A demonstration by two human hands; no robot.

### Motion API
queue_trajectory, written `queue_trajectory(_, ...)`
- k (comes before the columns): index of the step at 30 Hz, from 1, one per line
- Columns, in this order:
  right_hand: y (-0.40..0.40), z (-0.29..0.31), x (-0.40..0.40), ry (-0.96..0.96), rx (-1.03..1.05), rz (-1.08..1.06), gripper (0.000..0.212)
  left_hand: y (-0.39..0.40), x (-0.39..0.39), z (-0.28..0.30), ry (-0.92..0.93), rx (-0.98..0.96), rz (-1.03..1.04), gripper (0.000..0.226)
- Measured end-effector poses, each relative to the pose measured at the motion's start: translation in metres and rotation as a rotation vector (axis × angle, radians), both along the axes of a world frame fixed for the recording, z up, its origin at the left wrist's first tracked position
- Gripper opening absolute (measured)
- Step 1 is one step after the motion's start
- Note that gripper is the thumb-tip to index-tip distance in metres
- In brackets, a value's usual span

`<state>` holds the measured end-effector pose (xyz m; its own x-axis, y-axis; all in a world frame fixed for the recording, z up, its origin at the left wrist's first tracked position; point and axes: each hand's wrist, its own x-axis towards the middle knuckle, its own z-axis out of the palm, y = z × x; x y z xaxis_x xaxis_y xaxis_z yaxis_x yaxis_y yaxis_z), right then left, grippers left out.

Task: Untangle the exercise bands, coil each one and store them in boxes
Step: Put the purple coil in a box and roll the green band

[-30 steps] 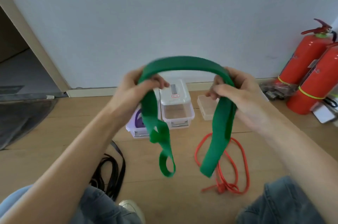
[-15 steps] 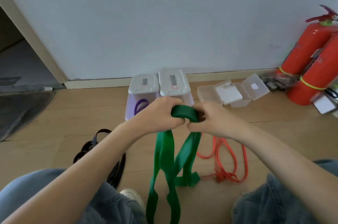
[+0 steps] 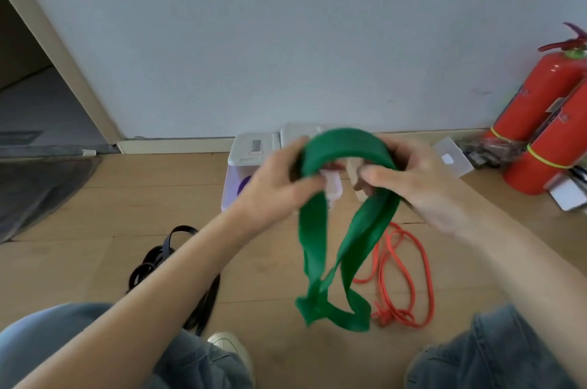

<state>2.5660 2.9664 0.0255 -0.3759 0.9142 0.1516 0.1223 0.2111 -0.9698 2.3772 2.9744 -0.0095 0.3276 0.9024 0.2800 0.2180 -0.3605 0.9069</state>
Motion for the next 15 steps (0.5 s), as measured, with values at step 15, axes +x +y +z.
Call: queue_trajectory(15,-0.001,-0.012,-0.005,0.127,-0.072,-0.088,0.009,-0.006,0.015,-0.023,0.224,-0.192,-0.066,0.016)
